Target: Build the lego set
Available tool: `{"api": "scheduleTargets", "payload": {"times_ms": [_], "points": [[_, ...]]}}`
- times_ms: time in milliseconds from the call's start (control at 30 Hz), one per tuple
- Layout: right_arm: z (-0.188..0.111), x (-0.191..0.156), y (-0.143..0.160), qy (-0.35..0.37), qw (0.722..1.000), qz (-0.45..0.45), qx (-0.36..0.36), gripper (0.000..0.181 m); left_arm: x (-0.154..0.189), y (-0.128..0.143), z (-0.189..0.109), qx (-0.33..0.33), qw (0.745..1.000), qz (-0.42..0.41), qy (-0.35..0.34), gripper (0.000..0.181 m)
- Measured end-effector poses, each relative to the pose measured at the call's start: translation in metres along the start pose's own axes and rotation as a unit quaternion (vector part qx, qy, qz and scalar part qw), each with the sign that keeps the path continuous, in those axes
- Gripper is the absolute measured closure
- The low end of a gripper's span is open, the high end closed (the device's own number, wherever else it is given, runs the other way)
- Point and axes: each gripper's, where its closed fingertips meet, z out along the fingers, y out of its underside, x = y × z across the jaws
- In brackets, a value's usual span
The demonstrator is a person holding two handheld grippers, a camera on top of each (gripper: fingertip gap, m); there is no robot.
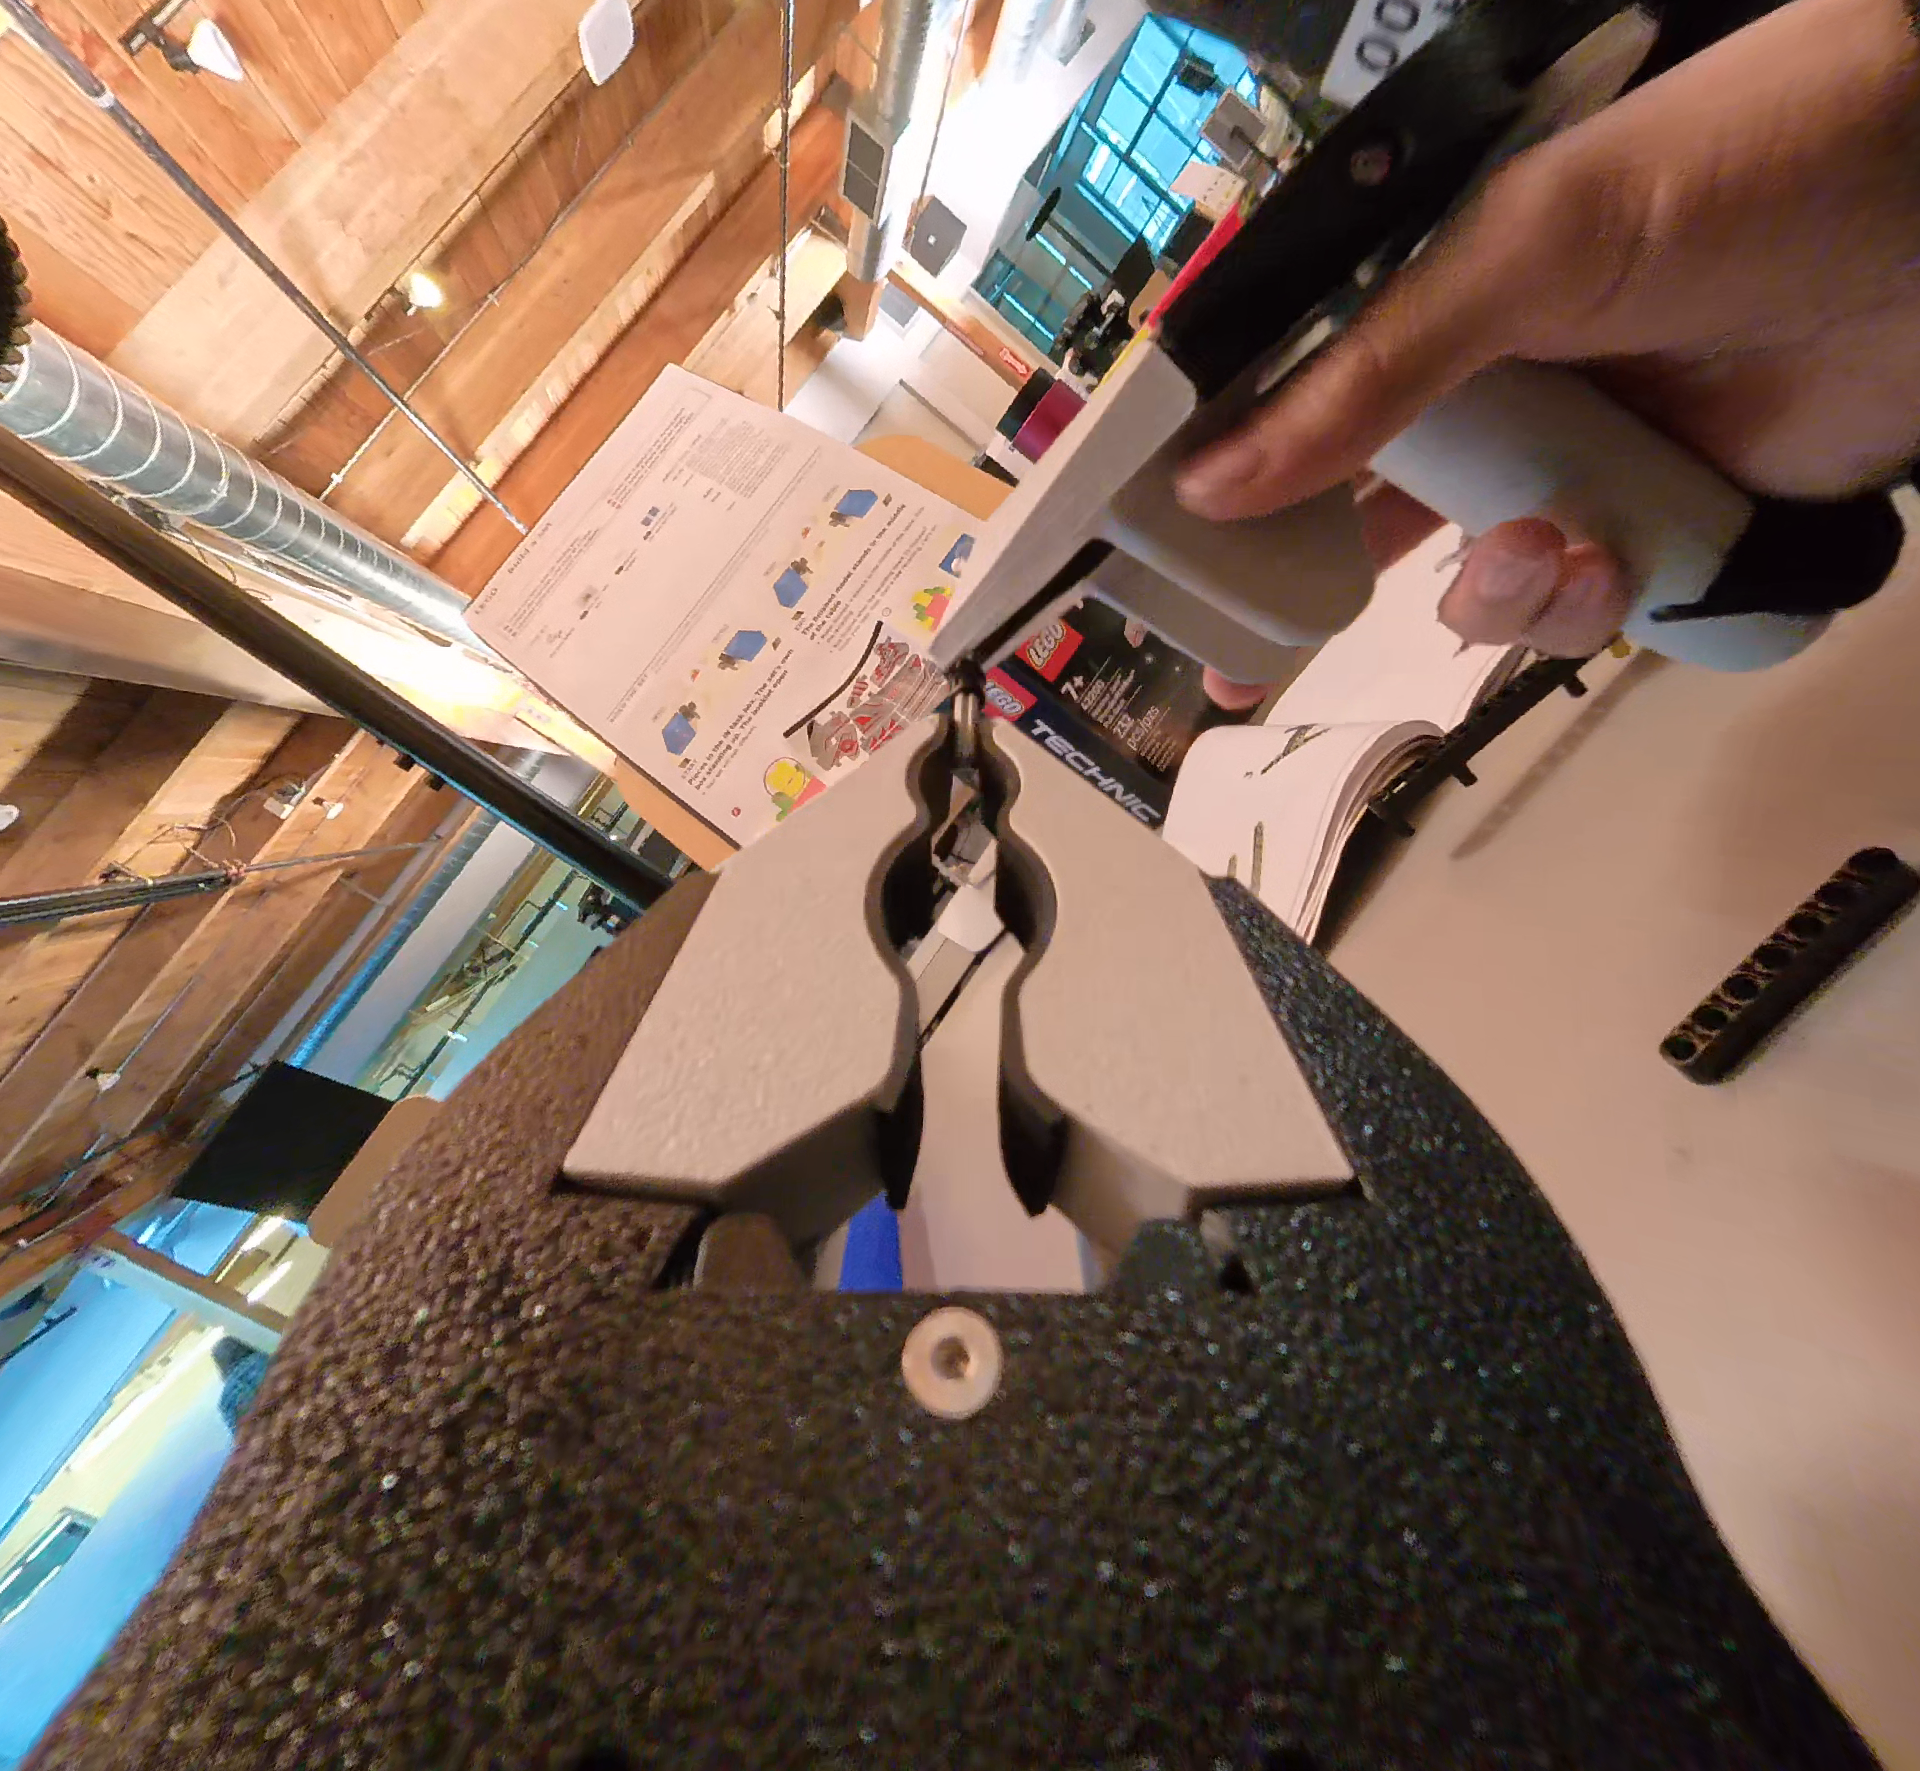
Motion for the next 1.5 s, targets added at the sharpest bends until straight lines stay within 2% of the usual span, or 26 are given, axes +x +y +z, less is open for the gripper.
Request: {"api": "scheduleTargets", "payload": {"times_ms": [233,333,433,500,600,700,867,967,1033,1100,1167,1267,1400,1467,1500], "points": [[-0.003,-0.003,-0.008,-0.055,0.991,0.114,0.031,0.179,-0.001,-0.002,-0.002,0.032,0.997,-0.068,0.022,0.175],[-0.008,-0.009,-0.011,-0.107,0.977,0.179,0.039,0.179,-0.001,-0.009,-0.007,0.054,0.990,-0.116,0.066,0.156],[-0.008,-0.023,-0.007,-0.176,0.952,0.249,0.020,0.179,0.007,-0.005,-0.016,0.046,0.986,-0.093,0.133,0.150],[-0.006,-0.022,-0.002,-0.178,0.945,0.273,0.013,0.179,0.011,-0.002,-0.024,0.042,0.983,-0.069,0.164,0.158],[-0.006,-0.015,-0.002,-0.161,0.945,0.285,0.021,0.179,0.007,-0.010,-0.029,0.054,0.976,-0.106,0.182,0.157],[-0.007,-0.013,-0.002,-0.160,0.942,0.295,0.025,0.179,0.005,-0.006,-0.026,0.044,0.977,-0.118,0.171,0.160],[-0.009,-0.037,0.009,-0.220,0.926,0.306,-0.039,0.179,0.007,0.006,-0.028,0.037,0.983,-0.064,0.166,0.159],[-0.010,-0.036,0.008,-0.225,0.919,0.322,-0.033,0.179,-0.003,0.001,-0.029,0.045,0.992,0.042,0.114,0.155],[-0.010,-0.039,0.001,-0.248,0.903,0.351,-0.011,0.179,-0.003,-0.006,-0.026,0.058,0.987,0.137,0.067,0.157],[-0.010,-0.041,-0.003,-0.266,0.889,0.374,0.002,0.179,0.003,-0.007,-0.022,0.065,0.980,0.182,0.041,0.153],[-0.008,-0.041,0.000,-0.263,0.886,0.381,-0.003,0.179,0.008,-0.010,-0.020,0.084,0.977,0.194,0.016,0.142],[-0.009,-0.041,-0.003,-0.272,0.875,0.400,0.011,0.179,0.012,-0.022,-0.021,0.114,0.975,0.193,-0.006,0.142],[-0.006,-0.043,0.000,-0.274,0.872,0.406,0.007,0.179,0.015,-0.028,-0.020,0.126,0.975,0.181,-0.012,0.158],[-0.004,-0.037,0.001,-0.255,0.882,0.397,0.013,0.179,0.009,-0.027,-0.020,0.124,0.980,0.156,-0.019,0.173],[-0.004,-0.030,0.000,-0.232,0.892,0.386,0.026,0.179,0.008,-0.024,-0.019,0.119,0.982,0.145,-0.017,0.174]]}}
